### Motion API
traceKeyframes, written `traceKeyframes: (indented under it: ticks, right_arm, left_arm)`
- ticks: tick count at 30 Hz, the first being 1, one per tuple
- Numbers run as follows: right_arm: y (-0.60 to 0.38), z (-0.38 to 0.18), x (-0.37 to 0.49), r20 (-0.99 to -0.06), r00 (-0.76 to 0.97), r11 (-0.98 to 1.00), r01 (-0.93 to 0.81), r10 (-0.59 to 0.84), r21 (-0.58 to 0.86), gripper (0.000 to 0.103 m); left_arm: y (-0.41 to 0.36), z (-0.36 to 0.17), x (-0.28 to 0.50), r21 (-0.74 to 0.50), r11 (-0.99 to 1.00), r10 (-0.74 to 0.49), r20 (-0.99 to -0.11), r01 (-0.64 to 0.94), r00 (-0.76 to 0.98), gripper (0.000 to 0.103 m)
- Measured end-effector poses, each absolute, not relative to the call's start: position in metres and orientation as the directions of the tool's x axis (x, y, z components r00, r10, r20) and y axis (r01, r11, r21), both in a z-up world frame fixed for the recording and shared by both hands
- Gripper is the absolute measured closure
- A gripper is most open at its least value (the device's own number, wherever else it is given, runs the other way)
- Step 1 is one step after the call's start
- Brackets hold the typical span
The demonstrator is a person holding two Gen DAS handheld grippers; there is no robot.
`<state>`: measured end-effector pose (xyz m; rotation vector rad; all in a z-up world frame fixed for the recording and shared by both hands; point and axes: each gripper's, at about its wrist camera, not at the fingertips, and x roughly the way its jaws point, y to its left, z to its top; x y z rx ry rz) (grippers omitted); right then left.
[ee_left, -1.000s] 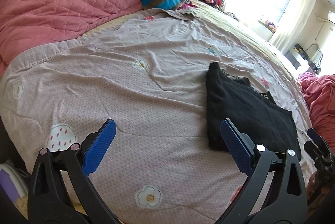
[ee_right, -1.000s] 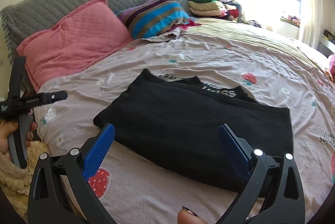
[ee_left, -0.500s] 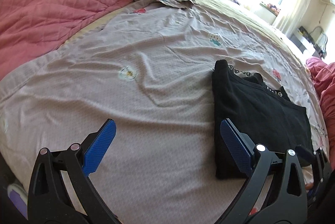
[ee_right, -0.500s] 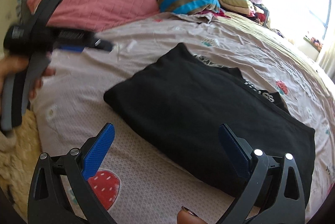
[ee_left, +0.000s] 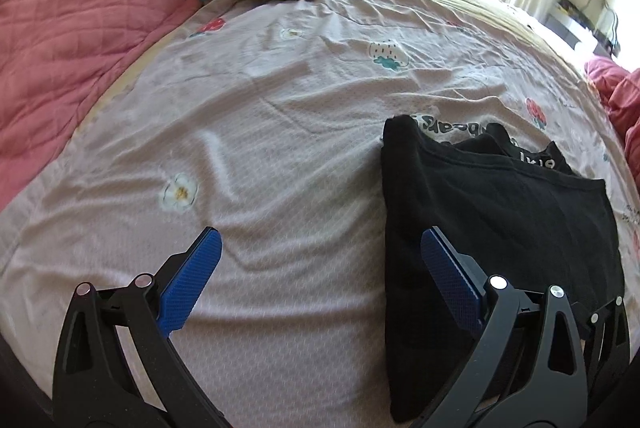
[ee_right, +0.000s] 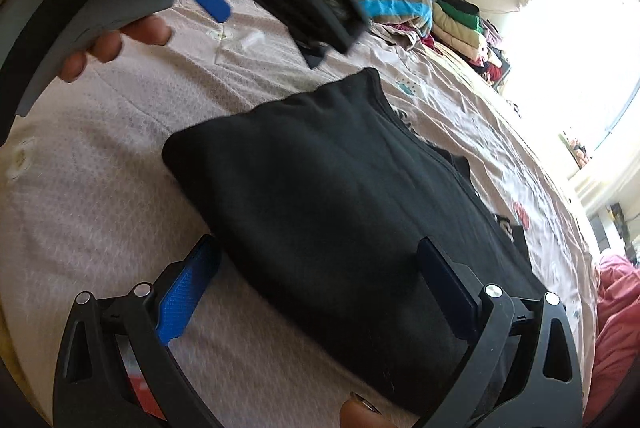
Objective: Fold small clothes
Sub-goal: 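Grasp the sweatshirt side edge with the left tool while the right tool grasps beside it, then lift the sweatshirt edge with both tools and fold it over onto the other half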
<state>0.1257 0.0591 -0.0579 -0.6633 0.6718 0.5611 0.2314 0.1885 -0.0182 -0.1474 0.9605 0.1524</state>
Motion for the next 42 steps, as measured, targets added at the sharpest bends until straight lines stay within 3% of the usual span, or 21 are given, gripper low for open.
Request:
traceKeyframes:
  ticks: [7, 8, 12, 15, 21, 22, 23, 25, 29, 32, 42]
  right_arm:
    - [0.065, -0.056, 0.139, -0.657, 0.714, 0.677, -0.611, 0.244, -0.412, 0.010]
    - [0.063, -0.054, 0.140, -0.649, 0.717, 0.682, -0.608, 0.253, -0.406, 0.025]
    - [0.051, -0.043, 0.136, -0.607, 0.736, 0.705, -0.599, 0.299, -0.380, 0.070]
    - [0.043, -0.032, 0.120, -0.511, 0.802, 0.700, -0.555, 0.308, -0.449, 0.093]
    - [0.022, -0.023, 0.116, -0.457, 0.837, 0.715, -0.515, 0.300, -0.474, 0.096]
    - [0.015, -0.020, 0.116, -0.444, 0.846, 0.729, -0.500, 0.295, -0.468, 0.096]
    - [0.010, -0.017, 0.117, -0.437, 0.850, 0.741, -0.491, 0.293, -0.458, 0.096]
    - [-0.004, -0.009, 0.116, -0.424, 0.858, 0.775, -0.469, 0.288, -0.423, 0.096]
    - [-0.034, 0.003, 0.114, -0.403, 0.875, 0.834, -0.421, 0.270, -0.356, 0.097]
    - [-0.054, 0.009, 0.108, -0.391, 0.885, 0.871, -0.384, 0.253, -0.305, 0.097]
    - [-0.122, 0.029, 0.092, -0.356, 0.914, 0.942, -0.274, 0.193, -0.191, 0.097]
  left_arm:
    - [0.182, -0.030, 0.259, -0.066, 0.984, 0.033, -0.849, -0.168, 0.527, 0.009]
    - [0.182, -0.032, 0.262, -0.070, 0.983, 0.028, -0.852, -0.168, 0.522, 0.009]
    - [0.179, -0.040, 0.272, -0.120, 0.979, -0.025, -0.869, -0.162, 0.494, 0.009]
    - [0.175, -0.042, 0.277, -0.233, 0.962, -0.136, -0.862, -0.144, 0.488, 0.009]
    - [0.155, -0.034, 0.283, -0.344, 0.934, -0.251, -0.821, -0.094, 0.512, 0.010]
    - [0.152, -0.032, 0.284, -0.380, 0.920, -0.280, -0.806, -0.093, 0.521, 0.018]
    - [0.149, -0.029, 0.285, -0.406, 0.909, -0.302, -0.795, -0.090, 0.526, 0.040]
    - [0.142, -0.024, 0.287, -0.471, 0.879, -0.362, -0.762, -0.076, 0.538, 0.061]
    - [0.119, -0.004, 0.285, -0.493, 0.869, -0.391, -0.730, -0.036, 0.561, 0.081]
    - [0.096, 0.016, 0.282, -0.484, 0.875, -0.399, -0.711, 0.009, 0.579, 0.086]
    - [0.017, 0.064, 0.277, -0.432, 0.893, -0.420, -0.698, 0.127, 0.581, 0.087]
